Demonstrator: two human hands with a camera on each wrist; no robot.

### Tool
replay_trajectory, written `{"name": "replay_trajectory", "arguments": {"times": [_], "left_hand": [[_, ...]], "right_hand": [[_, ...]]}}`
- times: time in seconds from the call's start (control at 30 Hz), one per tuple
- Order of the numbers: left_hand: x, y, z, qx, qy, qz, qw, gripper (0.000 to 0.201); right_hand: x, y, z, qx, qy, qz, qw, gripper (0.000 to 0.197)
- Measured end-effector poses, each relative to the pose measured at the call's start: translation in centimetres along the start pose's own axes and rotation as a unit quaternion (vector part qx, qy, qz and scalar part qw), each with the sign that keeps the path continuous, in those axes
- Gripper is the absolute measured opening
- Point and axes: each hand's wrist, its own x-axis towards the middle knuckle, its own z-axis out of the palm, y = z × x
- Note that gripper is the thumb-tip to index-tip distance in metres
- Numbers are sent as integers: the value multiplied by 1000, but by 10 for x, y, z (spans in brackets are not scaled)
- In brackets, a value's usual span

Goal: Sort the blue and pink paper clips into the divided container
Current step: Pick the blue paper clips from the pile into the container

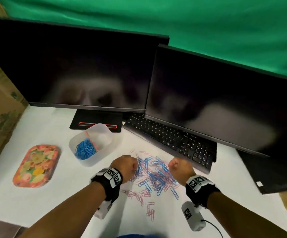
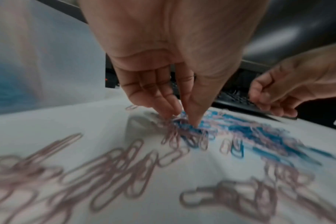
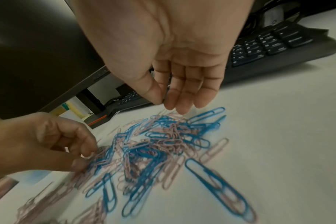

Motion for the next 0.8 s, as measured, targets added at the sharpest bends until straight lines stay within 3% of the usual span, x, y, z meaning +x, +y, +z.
{"name": "replay_trajectory", "arguments": {"times": [0.17, 0.37, 0.57, 0.8], "left_hand": [[-5, -11, 15, 22, 15, 1, 1000, 21], [-11, -24, 14, -9, 53, -44, 998, 28], [-18, -33, 20, 5, 55, -61, 997, 37], [-19, -32, 22, 24, 71, -75, 994, 14]], "right_hand": [[-11, 10, 22, 104, 18, -35, 994, 11], [-13, 1, 37, 161, -6, -60, 985, 14], [-7, -34, 48, 102, -15, -113, 988, 13], [3, -76, 62, -23, -24, -129, 991, 32]]}}
